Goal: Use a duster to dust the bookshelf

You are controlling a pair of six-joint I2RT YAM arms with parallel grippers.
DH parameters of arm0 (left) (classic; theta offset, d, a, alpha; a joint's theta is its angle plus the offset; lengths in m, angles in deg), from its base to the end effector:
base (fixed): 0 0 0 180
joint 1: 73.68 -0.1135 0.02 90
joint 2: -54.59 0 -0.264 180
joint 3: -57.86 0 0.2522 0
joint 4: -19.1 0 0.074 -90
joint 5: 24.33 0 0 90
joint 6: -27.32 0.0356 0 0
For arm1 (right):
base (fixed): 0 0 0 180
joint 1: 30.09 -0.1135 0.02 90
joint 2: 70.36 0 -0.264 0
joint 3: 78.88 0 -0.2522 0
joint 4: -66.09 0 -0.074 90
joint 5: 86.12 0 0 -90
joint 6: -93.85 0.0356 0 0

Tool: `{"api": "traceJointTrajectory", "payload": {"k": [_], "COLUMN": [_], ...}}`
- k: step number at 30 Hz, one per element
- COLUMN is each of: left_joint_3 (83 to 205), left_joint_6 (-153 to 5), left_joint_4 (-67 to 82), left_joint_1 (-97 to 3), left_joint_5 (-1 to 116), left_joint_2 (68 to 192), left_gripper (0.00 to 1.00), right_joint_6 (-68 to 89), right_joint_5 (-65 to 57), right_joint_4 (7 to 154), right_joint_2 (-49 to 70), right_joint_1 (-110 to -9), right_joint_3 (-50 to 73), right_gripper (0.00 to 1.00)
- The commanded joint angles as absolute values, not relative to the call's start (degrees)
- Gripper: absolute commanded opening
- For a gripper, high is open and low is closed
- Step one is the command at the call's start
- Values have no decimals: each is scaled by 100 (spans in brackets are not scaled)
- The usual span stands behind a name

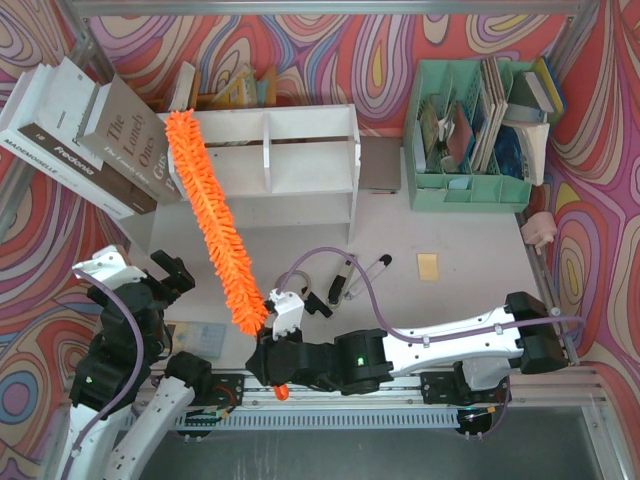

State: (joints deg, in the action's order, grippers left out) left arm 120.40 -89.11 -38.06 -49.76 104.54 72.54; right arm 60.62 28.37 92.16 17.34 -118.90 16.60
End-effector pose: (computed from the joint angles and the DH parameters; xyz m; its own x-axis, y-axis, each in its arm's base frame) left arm 0.0527 0.0011 0.3498 -0.0694 -0.3483 -0.9348 -0.3072 0.8990 -0.3121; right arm 0.0221 0.3537 0.3113 -0.7603 0.0506 -0.6476 -0.4860 0.6171 0.6188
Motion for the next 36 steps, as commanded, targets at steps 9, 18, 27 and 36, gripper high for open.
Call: {"api": "traceJointTrajectory", "payload": {"k": [9,18,27,36], "left_joint_3": [12135,12136,12141,12132], "left_joint_6": [-8948,-8957,-8955,-8949], "left_joint_4": [-3868,-3893,-3879,-3871], "left_joint_1": [-4917,-4908,-4910,-4908], "left_joint_5": [10557,10625,10584,10584], "left_joint_2": [7252,7203,7231,7198], "left_gripper": [98,98,98,98], "right_joint_6": [6092,6762,7434,7511], "right_joint_5": [3869,3949,3946,3774], "right_joint_4": [9687,10487,10838,10675], "right_joint_2": [322,-57,-274,117], "right_joint_1": [-11916,-11937,-11938,-11938], "right_joint_3": [1976,2146,2557,2522], "right_gripper": [0,0,0,0]}}
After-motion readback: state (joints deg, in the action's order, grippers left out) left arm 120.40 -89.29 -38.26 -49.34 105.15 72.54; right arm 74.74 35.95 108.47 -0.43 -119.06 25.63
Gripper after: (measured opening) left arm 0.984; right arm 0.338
